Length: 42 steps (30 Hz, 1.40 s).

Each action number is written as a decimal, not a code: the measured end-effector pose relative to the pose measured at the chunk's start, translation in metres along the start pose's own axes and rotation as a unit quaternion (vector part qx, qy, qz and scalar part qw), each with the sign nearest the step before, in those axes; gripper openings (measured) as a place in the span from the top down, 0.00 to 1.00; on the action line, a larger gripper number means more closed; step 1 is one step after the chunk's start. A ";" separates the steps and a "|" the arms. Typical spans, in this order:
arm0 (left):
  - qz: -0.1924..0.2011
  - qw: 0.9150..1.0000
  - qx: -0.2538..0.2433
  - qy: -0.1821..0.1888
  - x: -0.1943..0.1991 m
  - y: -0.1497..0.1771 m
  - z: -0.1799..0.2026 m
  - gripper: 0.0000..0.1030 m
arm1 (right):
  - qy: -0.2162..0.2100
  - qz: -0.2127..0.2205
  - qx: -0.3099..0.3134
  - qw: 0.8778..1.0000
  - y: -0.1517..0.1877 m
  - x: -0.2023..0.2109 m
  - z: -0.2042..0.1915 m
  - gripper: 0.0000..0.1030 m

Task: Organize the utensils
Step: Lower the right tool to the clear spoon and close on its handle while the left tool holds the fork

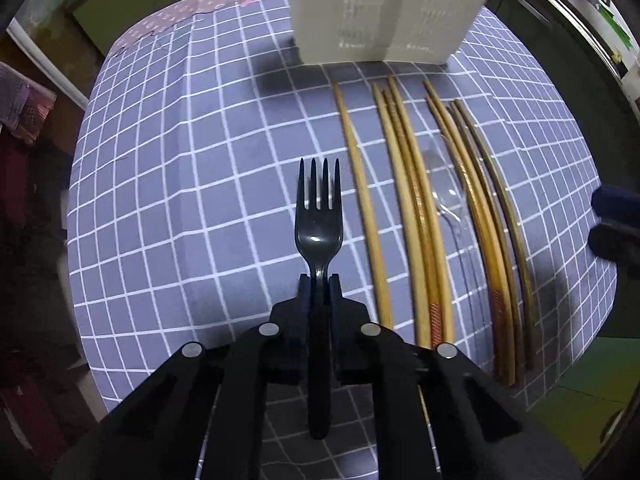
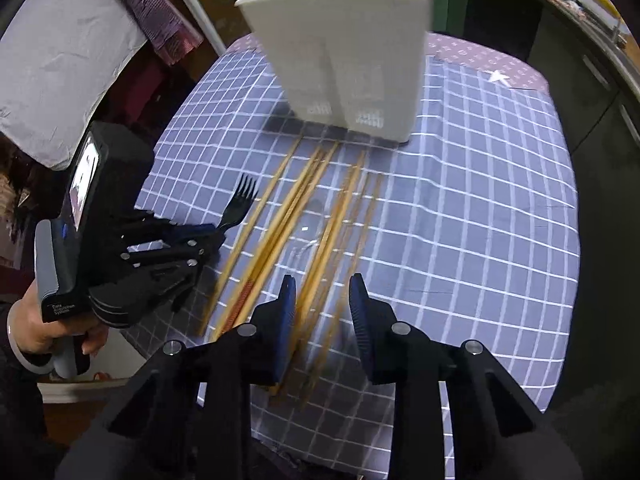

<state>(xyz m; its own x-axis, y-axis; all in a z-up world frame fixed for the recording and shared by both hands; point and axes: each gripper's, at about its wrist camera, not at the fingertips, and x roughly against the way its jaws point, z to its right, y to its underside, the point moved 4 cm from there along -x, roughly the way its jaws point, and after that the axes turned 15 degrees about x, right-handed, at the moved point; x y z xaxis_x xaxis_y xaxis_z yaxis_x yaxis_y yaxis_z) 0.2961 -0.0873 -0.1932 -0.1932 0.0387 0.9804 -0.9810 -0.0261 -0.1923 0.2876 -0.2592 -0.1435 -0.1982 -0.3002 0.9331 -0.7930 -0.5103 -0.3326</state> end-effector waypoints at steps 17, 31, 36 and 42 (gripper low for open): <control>0.026 0.999 0.012 0.023 0.013 0.002 -0.032 0.91 | -0.002 -0.106 -0.049 0.993 -0.020 -0.073 -0.010 0.81; 0.034 0.998 0.001 0.045 0.020 0.011 -0.042 0.91 | 0.034 -0.136 -0.068 0.988 -0.026 -0.096 -0.016 0.87; 0.043 0.997 0.003 0.056 0.029 0.011 -0.040 0.91 | 0.038 -0.117 -0.060 0.991 -0.027 -0.092 -0.020 0.90; 0.105 0.991 -0.008 0.083 0.089 0.000 -0.024 0.91 | -0.031 -0.019 -0.085 0.996 -0.018 -0.049 -0.015 0.91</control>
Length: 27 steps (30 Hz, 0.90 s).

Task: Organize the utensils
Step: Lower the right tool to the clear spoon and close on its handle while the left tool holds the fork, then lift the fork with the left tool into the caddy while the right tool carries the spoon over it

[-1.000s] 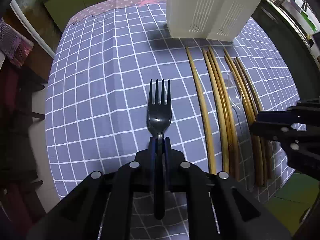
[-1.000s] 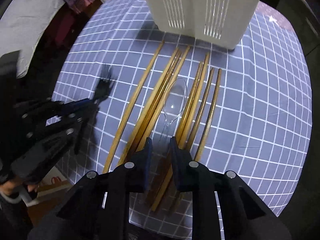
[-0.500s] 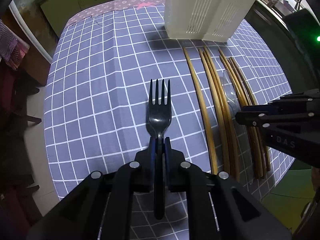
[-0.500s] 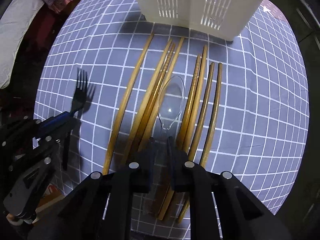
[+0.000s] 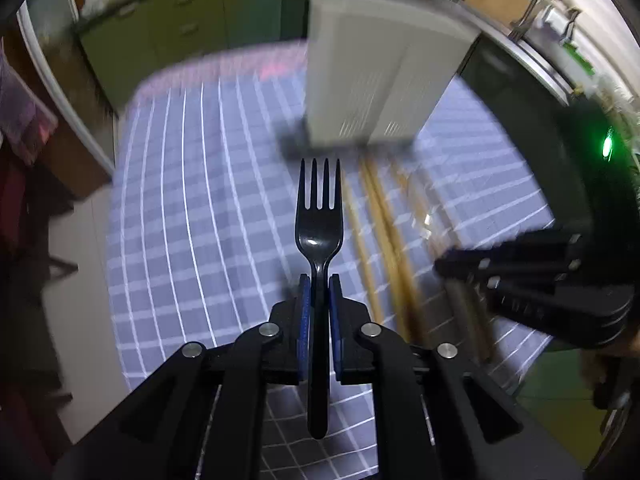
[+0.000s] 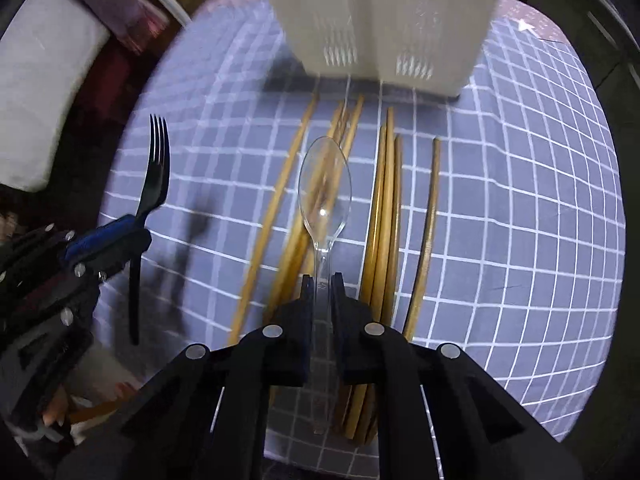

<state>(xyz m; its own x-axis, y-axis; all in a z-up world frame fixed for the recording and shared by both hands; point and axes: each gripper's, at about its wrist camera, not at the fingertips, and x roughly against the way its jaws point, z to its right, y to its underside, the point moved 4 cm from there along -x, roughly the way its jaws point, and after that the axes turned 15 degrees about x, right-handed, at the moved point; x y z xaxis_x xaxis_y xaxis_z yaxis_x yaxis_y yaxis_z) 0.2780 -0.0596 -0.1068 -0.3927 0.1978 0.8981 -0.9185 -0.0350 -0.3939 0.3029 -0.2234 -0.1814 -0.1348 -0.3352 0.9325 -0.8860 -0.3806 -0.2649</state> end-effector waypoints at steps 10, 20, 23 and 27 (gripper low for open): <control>0.186 0.977 0.009 0.103 0.087 -0.104 0.079 0.91 | -0.100 0.169 -0.025 0.980 0.050 0.068 0.024 0.90; 0.373 0.924 0.038 0.078 0.056 -0.171 0.105 0.91 | -0.126 0.221 -0.016 0.967 0.079 0.103 0.047 0.90; 0.385 0.919 0.043 0.073 0.036 -0.177 0.101 0.91 | -0.115 0.241 0.000 0.964 0.079 0.122 0.044 0.90; 0.368 0.926 0.041 0.074 0.014 -0.173 0.095 0.91 | -0.103 0.260 0.019 0.960 0.069 0.138 0.039 0.90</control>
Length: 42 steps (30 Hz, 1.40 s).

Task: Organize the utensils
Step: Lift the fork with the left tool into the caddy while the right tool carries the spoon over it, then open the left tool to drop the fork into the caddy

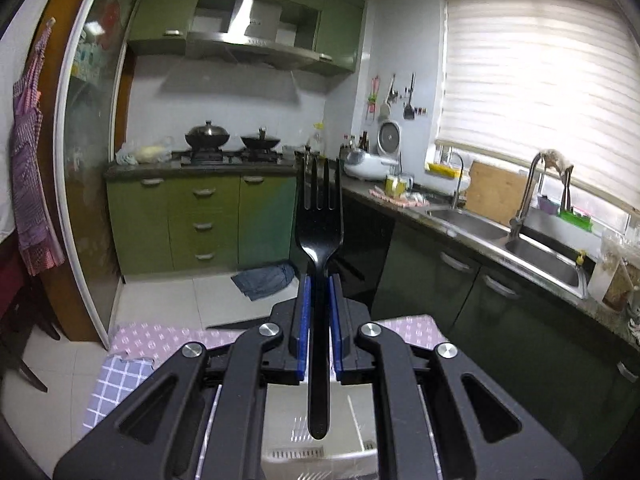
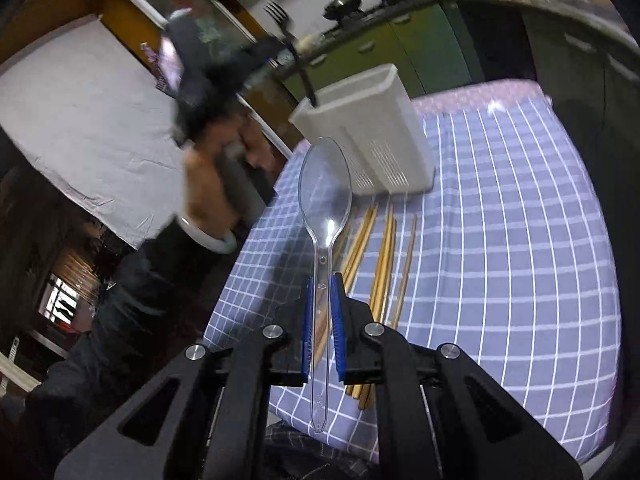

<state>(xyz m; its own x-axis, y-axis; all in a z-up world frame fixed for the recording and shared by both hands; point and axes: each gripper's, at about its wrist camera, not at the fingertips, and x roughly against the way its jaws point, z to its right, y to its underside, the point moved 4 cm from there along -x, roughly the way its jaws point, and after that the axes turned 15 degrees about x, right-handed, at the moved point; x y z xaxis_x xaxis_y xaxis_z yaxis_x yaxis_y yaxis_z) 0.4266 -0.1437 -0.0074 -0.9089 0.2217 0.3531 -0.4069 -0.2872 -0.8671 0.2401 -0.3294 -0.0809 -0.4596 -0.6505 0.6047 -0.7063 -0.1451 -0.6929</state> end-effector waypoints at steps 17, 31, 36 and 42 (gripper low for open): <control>-0.019 1.000 0.009 -0.007 0.061 0.009 -0.031 0.71 | 0.183 0.187 0.091 0.961 -0.184 0.018 -0.003 0.90; -0.109 0.993 -0.011 -0.040 0.136 0.049 -0.071 0.68 | 0.254 0.150 0.126 0.947 -0.210 -0.095 0.051 0.90; -0.159 0.986 -0.018 -0.045 0.125 0.068 -0.072 0.68 | 0.257 0.119 0.133 0.950 -0.173 -0.096 0.047 0.90; -0.249 0.965 -0.043 -0.069 0.105 0.101 -0.067 0.68 | 0.264 0.056 0.156 0.950 -0.145 -0.110 0.041 0.90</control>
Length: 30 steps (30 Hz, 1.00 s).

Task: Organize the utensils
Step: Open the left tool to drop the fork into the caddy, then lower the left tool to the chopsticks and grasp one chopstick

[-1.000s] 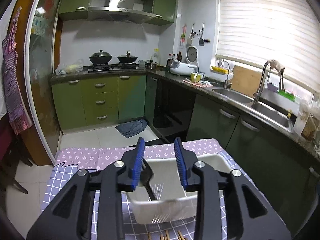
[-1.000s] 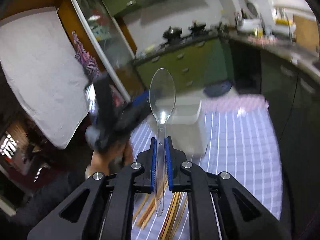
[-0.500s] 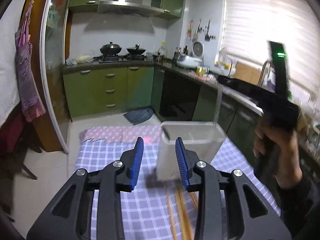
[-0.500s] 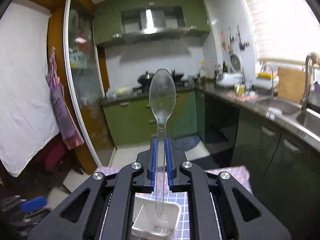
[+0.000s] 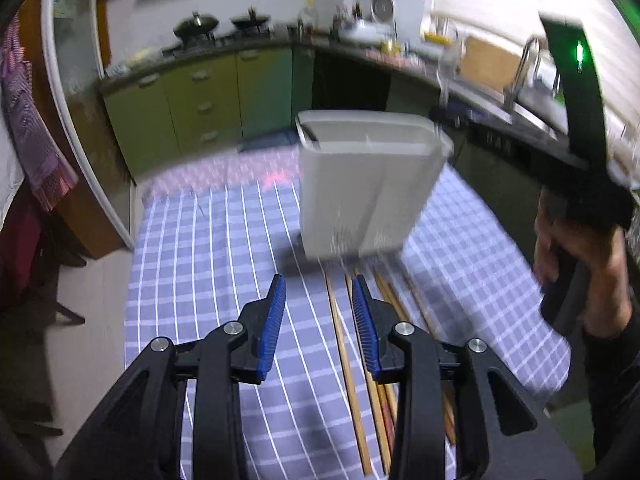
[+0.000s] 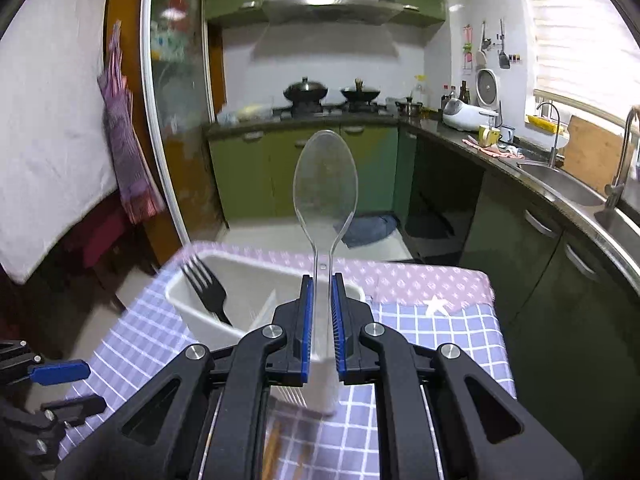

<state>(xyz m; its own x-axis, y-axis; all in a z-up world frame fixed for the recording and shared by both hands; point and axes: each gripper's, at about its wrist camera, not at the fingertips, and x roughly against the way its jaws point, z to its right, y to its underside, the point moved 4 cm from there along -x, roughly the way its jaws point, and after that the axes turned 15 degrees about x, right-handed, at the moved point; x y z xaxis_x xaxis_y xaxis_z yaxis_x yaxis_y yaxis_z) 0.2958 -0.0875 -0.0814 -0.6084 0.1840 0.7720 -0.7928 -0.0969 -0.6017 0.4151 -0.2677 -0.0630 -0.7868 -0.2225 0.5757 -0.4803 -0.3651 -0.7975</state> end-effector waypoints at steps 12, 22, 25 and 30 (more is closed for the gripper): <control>-0.098 0.994 -0.030 -0.033 -0.032 0.033 0.005 0.62 | -0.013 0.017 -0.033 0.999 0.000 0.045 0.009 0.69; -0.194 0.980 -0.022 -0.047 -0.086 0.053 0.010 0.68 | -0.052 -0.046 -0.029 0.997 0.069 0.098 0.009 0.64; -0.205 0.977 -0.020 -0.054 -0.095 0.054 0.014 0.75 | -0.060 -0.085 -0.031 0.994 0.095 0.089 0.010 0.64; -0.221 0.972 -0.014 -0.079 -0.109 0.052 0.015 0.88 | -0.070 -0.132 -0.034 0.988 0.123 0.076 0.012 0.64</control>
<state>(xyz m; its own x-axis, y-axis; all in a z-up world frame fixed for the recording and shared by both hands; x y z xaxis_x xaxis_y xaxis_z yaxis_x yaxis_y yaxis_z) 0.3201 -0.1276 -0.1939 -0.2079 0.0496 0.9769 -0.9781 -0.0150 -0.2074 0.3012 -0.3405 -0.1151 -0.5723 -0.2518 0.7805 -0.6896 -0.3672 -0.6241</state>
